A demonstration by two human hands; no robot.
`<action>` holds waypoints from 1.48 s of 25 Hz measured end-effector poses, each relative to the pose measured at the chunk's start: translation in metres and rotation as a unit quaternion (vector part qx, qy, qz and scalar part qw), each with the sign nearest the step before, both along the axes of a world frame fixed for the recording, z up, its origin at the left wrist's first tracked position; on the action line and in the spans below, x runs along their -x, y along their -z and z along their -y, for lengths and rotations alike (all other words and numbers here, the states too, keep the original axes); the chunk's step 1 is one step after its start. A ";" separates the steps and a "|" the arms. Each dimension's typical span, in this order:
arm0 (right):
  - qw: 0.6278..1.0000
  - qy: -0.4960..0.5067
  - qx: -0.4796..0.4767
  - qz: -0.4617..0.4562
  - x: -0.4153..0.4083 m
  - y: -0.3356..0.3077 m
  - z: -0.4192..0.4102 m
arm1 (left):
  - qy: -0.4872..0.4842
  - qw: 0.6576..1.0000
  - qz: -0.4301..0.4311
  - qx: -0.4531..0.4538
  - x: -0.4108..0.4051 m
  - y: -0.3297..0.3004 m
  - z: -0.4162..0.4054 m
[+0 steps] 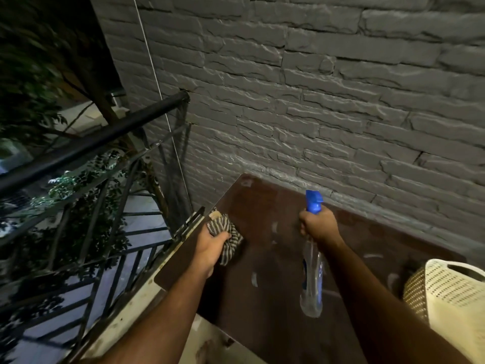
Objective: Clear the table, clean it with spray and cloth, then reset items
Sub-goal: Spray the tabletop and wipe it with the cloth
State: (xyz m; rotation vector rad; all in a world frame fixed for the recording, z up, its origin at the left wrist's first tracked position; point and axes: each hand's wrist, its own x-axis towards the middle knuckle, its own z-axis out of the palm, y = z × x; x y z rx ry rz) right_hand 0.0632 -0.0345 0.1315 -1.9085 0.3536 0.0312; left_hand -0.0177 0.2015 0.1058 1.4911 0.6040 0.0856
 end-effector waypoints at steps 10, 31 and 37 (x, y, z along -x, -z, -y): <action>0.983 -0.170 -0.064 -0.023 0.052 -0.009 -0.060 | -0.034 0.999 0.022 0.007 0.057 -0.012 -0.008; 0.999 -0.025 0.039 -0.020 0.181 0.006 -0.036 | -0.041 0.999 -0.006 0.020 0.187 0.007 -0.039; 0.996 -0.065 0.051 -0.036 0.205 -0.001 -0.022 | -0.031 0.999 -0.005 0.015 0.197 0.002 -0.023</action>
